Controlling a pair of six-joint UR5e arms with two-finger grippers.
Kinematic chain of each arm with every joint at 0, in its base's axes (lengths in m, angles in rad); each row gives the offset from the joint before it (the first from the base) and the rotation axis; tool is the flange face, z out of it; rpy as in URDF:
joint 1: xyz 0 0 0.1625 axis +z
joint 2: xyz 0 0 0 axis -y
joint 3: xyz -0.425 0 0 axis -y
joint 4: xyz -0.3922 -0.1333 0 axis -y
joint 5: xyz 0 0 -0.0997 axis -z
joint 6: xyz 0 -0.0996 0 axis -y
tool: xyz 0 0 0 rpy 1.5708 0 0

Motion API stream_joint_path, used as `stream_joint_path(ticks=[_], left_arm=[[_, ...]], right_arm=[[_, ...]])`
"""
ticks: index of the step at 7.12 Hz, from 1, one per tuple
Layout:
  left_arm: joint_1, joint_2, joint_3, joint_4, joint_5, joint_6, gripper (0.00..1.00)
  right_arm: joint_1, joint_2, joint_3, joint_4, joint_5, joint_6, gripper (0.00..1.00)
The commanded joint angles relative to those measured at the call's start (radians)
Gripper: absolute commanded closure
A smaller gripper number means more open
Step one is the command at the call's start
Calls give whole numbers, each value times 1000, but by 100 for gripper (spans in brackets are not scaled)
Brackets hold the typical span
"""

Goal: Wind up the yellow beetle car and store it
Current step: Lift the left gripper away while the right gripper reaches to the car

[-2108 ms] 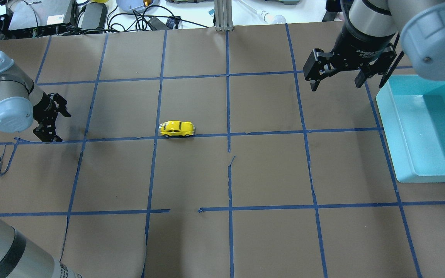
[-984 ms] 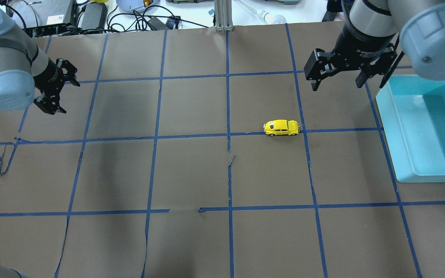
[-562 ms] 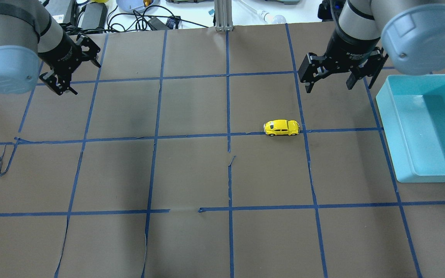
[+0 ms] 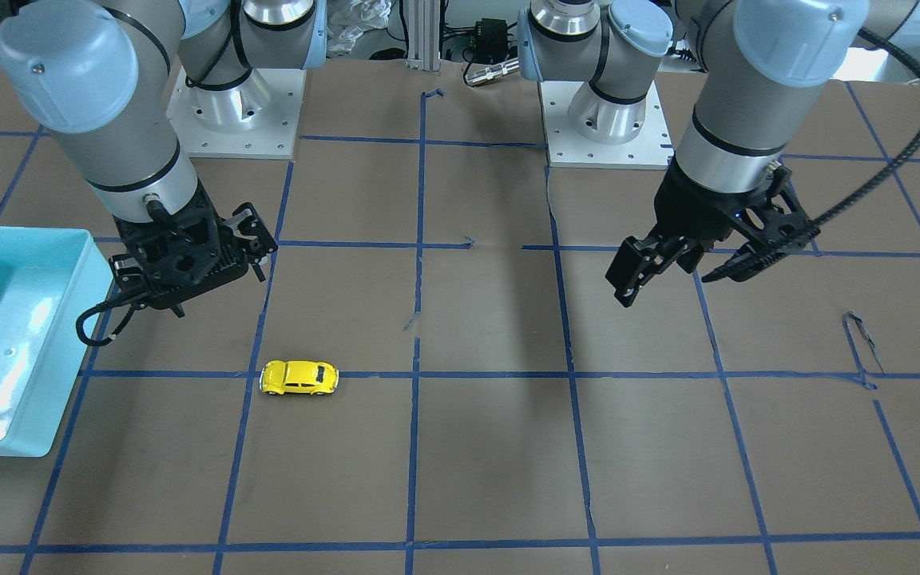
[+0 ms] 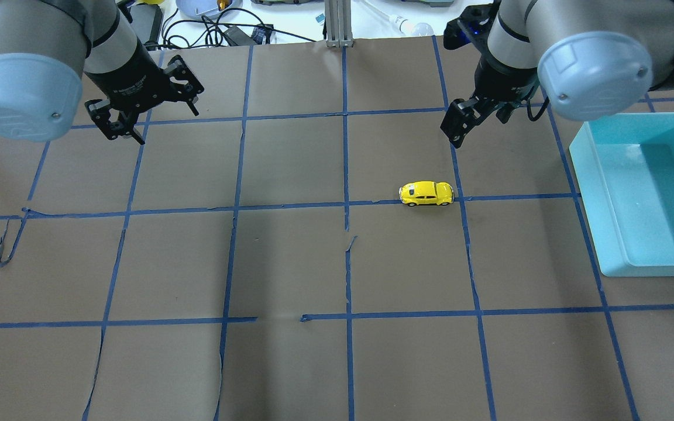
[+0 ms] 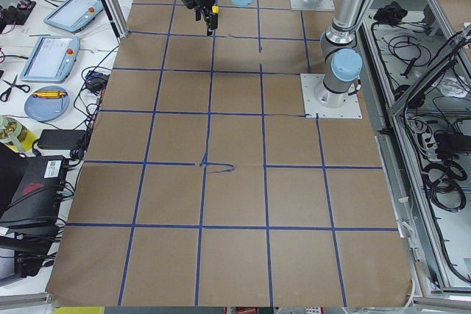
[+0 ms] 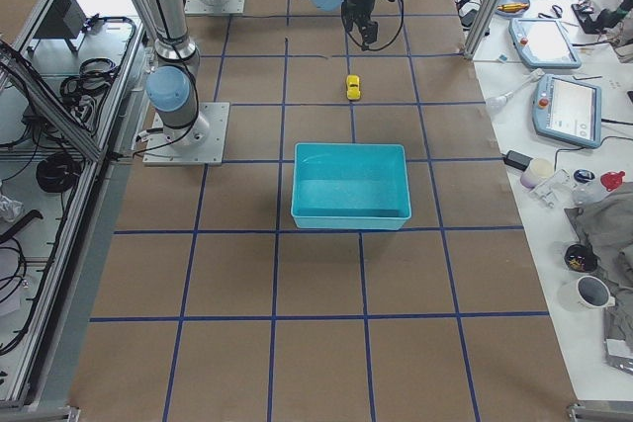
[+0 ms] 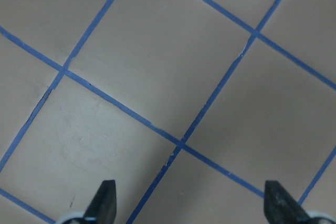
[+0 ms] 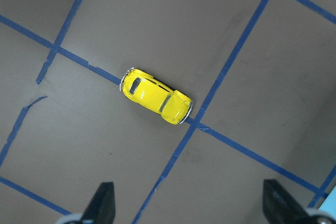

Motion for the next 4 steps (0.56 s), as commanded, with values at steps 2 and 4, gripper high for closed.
stream_joint_path(ticks=[2, 4], left_arm=[[-21, 55, 24, -74, 9, 346, 0], [-23, 54, 18, -68, 5, 357, 0]], right_arm=[[26, 54, 87, -153, -2, -289, 0], [63, 140, 95, -243, 1, -432, 0]])
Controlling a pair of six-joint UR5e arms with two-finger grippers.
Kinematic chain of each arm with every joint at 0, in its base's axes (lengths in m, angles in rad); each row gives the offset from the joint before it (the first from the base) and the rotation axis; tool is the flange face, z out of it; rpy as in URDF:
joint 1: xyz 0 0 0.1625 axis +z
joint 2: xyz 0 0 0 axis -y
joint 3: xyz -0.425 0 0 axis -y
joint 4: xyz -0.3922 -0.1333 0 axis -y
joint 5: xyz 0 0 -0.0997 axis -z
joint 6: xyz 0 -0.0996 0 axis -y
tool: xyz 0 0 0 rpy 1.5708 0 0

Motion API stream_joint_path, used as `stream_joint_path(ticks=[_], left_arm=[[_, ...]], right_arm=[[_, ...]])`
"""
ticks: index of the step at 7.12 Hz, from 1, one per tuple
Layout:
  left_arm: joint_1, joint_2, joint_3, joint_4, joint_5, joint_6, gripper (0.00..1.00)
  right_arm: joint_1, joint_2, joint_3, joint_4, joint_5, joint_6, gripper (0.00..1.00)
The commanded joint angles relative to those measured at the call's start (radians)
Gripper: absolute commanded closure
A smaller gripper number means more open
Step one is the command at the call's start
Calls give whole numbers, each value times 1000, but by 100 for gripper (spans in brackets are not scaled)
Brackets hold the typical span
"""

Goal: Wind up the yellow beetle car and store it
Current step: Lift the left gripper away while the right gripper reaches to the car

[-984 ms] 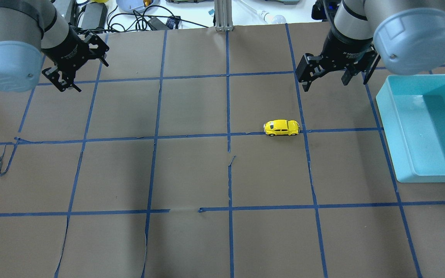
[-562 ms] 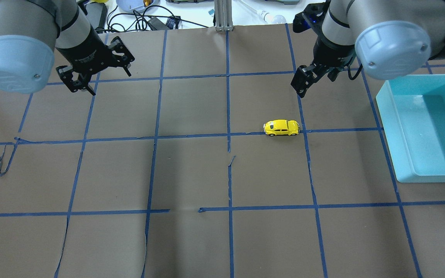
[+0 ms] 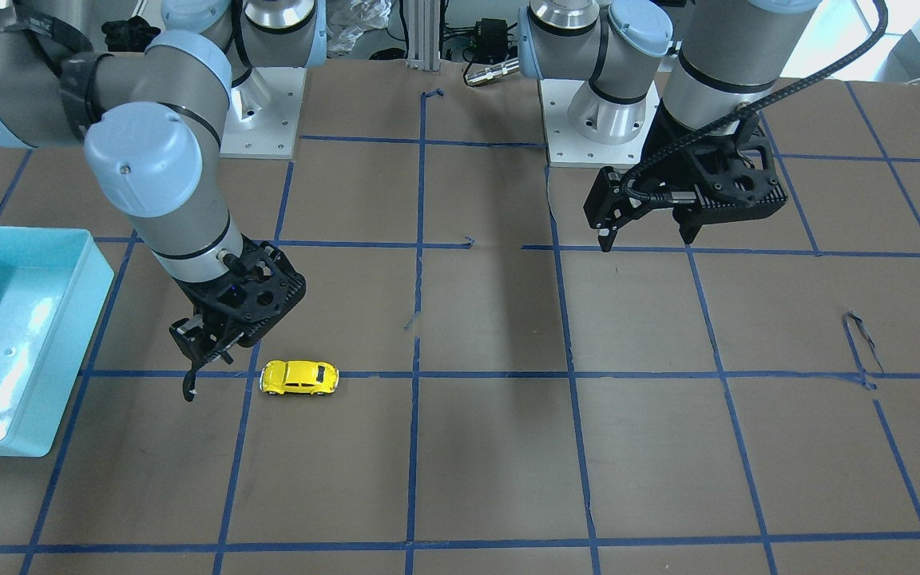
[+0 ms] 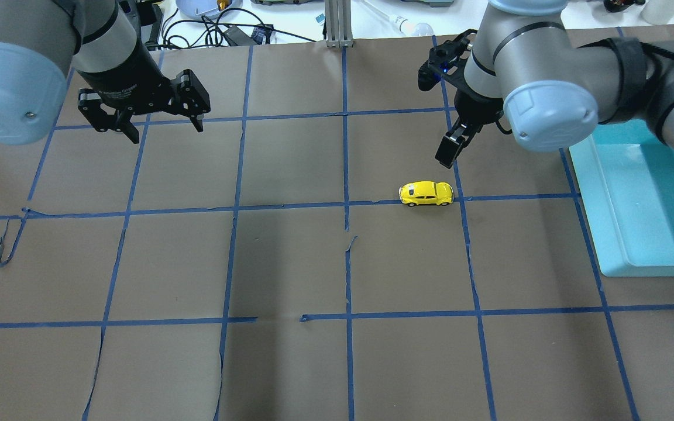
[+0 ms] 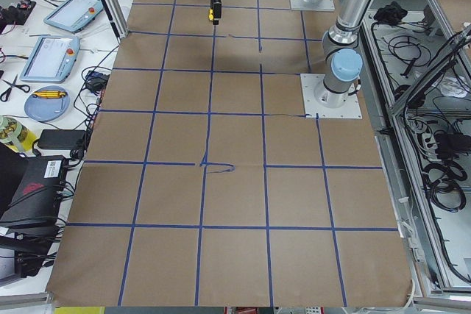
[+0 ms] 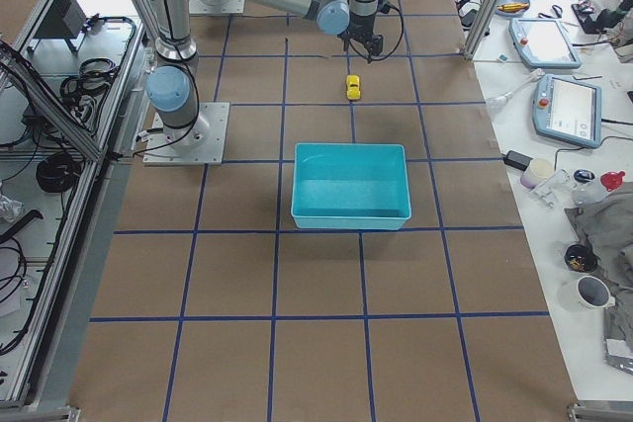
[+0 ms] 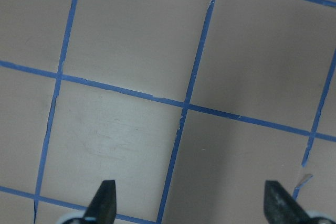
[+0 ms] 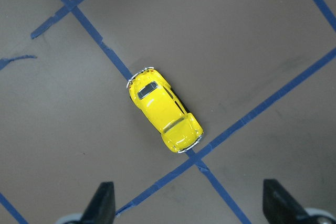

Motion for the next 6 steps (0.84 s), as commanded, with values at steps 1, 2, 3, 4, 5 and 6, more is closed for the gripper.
stream_joint_path(ticks=[1, 2, 3, 4, 5, 6], left_arm=[[-3, 8, 0, 7, -4, 21, 0], [-3, 10, -2, 9, -9, 18, 0], [-5, 13, -3, 3, -7, 23, 0], [-6, 19, -8, -8, -9, 21, 0], [-6, 34, -14, -8, -9, 23, 0], [-6, 47, -16, -8, -4, 15, 0]], right_arm=[[46, 61, 18, -86, 0, -116, 0], [56, 83, 21, -91, 0, -127, 0], [76, 113, 42, -118, -1, -164, 0], [83, 127, 82, -177, 0, -169, 0], [84, 128, 117, -231, -9, -214, 0], [84, 131, 125, -262, -14, -260, 0]])
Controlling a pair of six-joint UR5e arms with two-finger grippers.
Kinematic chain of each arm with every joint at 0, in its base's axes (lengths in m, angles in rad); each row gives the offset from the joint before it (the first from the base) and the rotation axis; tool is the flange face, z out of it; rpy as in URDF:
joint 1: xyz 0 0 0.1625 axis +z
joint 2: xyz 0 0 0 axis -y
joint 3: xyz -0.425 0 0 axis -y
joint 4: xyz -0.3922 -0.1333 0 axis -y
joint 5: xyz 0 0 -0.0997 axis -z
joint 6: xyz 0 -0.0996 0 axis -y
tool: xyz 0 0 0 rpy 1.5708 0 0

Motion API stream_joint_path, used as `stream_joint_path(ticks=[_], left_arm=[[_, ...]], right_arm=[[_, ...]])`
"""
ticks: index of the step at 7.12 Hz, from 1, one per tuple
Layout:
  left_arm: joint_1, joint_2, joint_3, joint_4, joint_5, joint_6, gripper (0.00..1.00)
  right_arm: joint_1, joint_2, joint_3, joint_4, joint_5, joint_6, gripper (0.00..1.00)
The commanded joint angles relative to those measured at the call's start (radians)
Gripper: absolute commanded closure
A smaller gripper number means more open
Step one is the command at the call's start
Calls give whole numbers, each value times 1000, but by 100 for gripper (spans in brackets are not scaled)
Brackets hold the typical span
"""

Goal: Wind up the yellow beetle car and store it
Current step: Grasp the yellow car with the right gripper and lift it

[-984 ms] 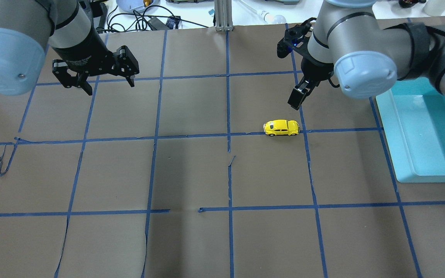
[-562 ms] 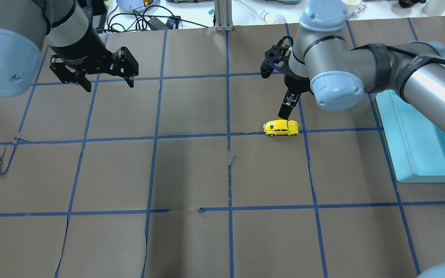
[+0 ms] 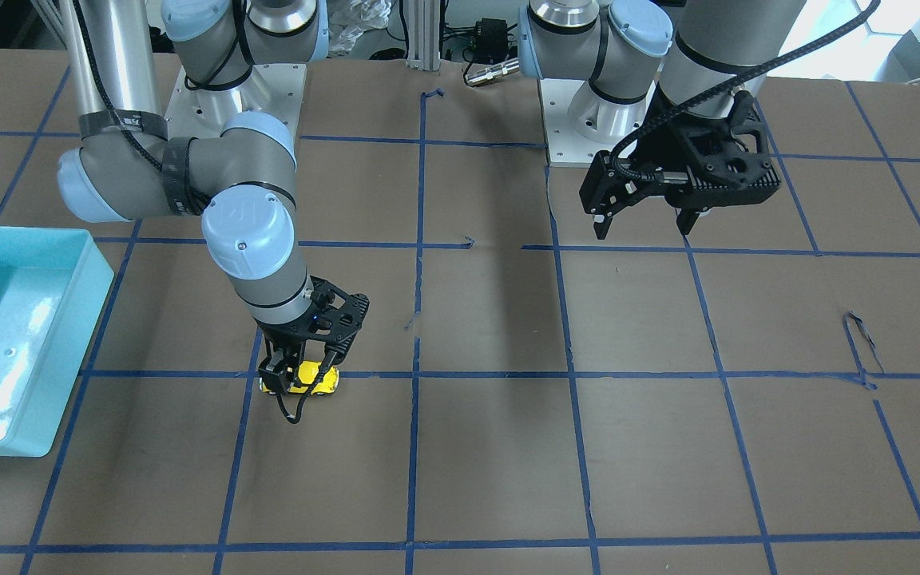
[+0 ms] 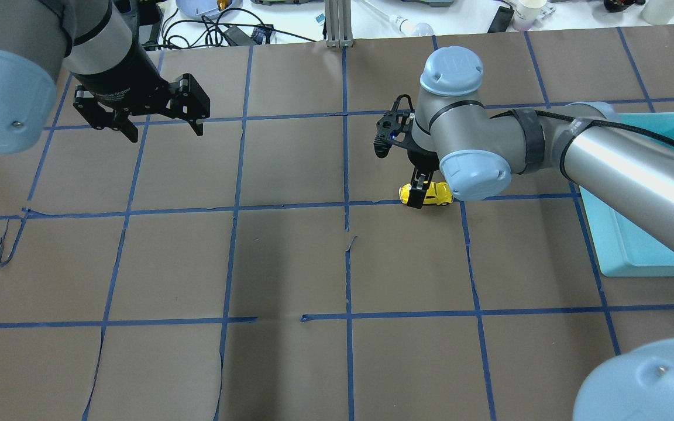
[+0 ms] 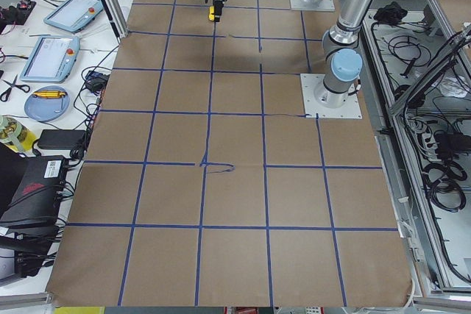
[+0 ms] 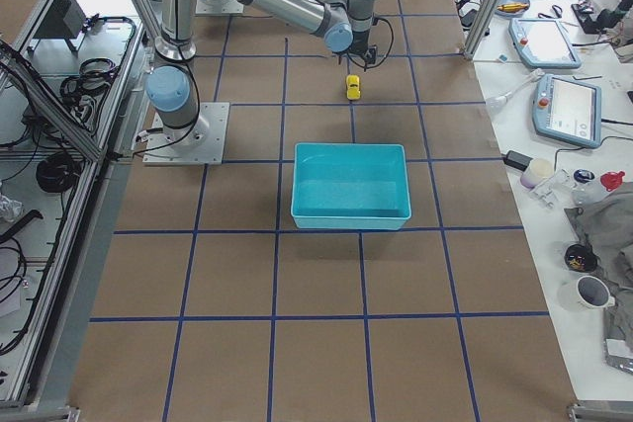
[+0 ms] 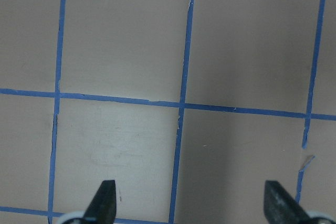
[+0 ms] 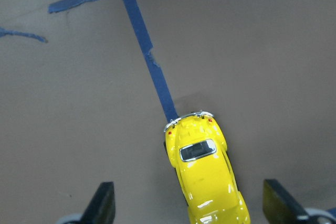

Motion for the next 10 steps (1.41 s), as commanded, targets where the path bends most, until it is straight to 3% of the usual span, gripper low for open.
stream_joint_path(ticks=[1, 8, 9, 10], left_arm=[[1, 20, -7, -12, 5, 5, 0], [1, 23, -21, -31, -1, 5, 0], [1, 23, -21, -31, -1, 5, 0], [1, 23, -21, -31, -1, 4, 0]], right_arm=[[2, 13, 23, -61, -8, -89, 0], [-1, 61, 36, -110, -39, -117, 1], [-1, 63, 38, -109, -58, -117, 13], [-1, 63, 38, -109, -69, -116, 36]])
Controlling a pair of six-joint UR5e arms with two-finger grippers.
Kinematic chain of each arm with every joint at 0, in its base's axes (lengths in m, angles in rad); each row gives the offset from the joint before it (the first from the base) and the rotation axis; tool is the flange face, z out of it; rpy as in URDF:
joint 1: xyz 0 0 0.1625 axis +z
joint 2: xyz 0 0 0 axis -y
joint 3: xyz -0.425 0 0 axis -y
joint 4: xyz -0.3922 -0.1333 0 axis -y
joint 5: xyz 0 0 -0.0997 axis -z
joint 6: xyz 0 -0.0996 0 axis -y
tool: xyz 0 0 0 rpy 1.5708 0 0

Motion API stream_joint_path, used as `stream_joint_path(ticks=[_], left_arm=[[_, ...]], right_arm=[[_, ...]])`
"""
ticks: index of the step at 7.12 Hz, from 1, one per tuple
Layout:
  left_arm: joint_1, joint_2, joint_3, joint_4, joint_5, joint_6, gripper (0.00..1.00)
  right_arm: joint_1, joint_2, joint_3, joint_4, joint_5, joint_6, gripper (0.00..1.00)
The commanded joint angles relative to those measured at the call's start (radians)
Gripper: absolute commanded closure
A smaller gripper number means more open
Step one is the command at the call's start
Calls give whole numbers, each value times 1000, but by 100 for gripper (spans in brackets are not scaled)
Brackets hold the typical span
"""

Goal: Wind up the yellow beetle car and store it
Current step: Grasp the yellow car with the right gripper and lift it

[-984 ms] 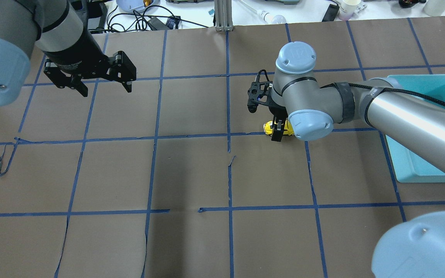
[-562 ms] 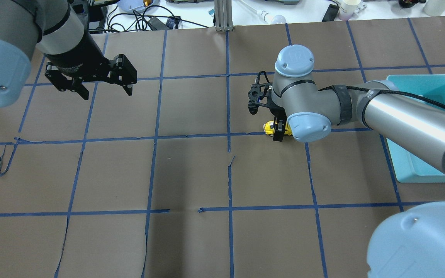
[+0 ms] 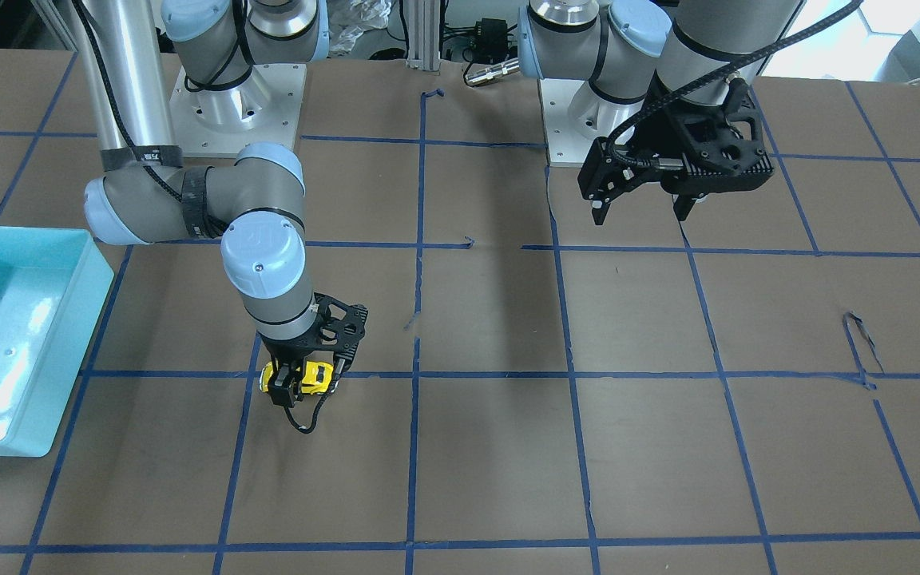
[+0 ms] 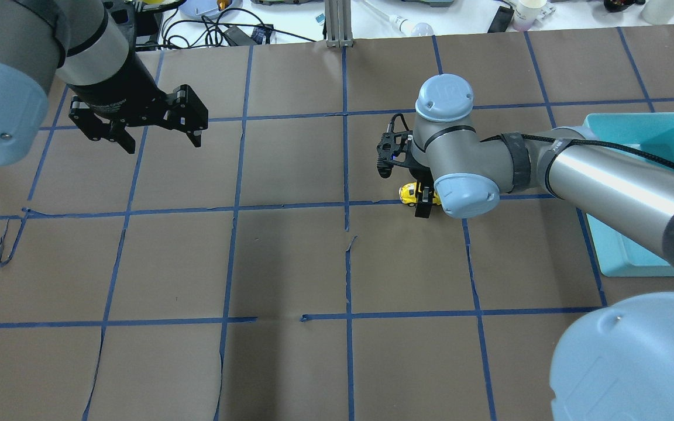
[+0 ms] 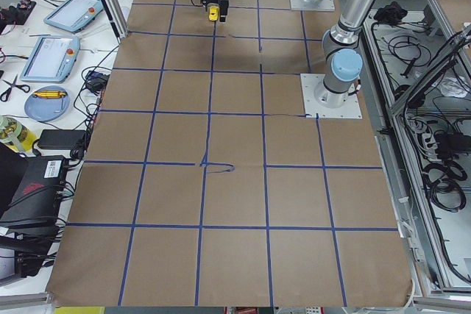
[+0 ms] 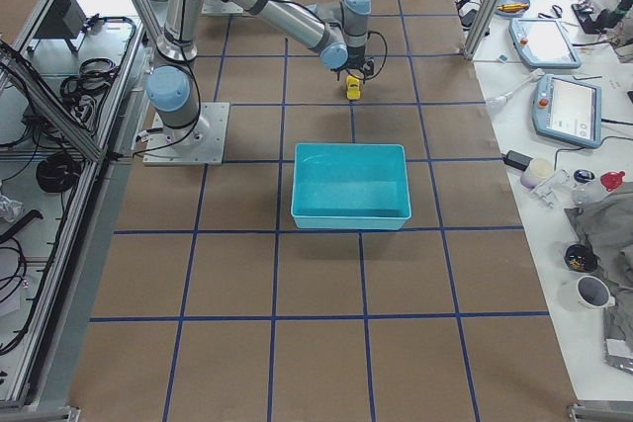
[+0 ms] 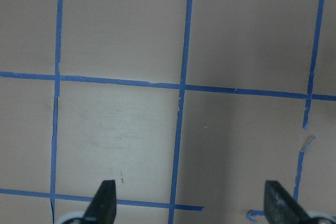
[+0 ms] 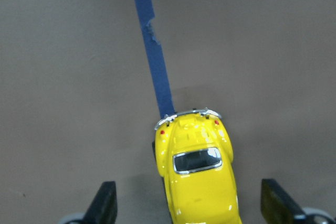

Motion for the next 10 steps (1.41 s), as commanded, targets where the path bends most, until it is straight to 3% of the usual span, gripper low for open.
stream_joint_path(ticks=[1, 2, 5, 6, 8, 10], left_arm=[[0, 0, 0, 0, 0, -4, 0], [0, 0, 0, 0, 2, -6, 0], [0, 0, 0, 0, 0, -10, 0], [0, 0, 1, 0, -3, -12, 0], [0, 0, 1, 2, -2, -12, 0], [0, 0, 0, 0, 0, -12, 0]], right_arm=[[0, 0, 1, 3, -31, 0, 83], [0, -2, -2, 8, -39, 1, 100], [-9, -66, -28, 19, -37, 0, 100], [-24, -107, -49, 75, -40, -2, 100], [-157, -169, -156, 226, -70, -106, 100], [-332, -177, -250, 295, -68, -384, 100]])
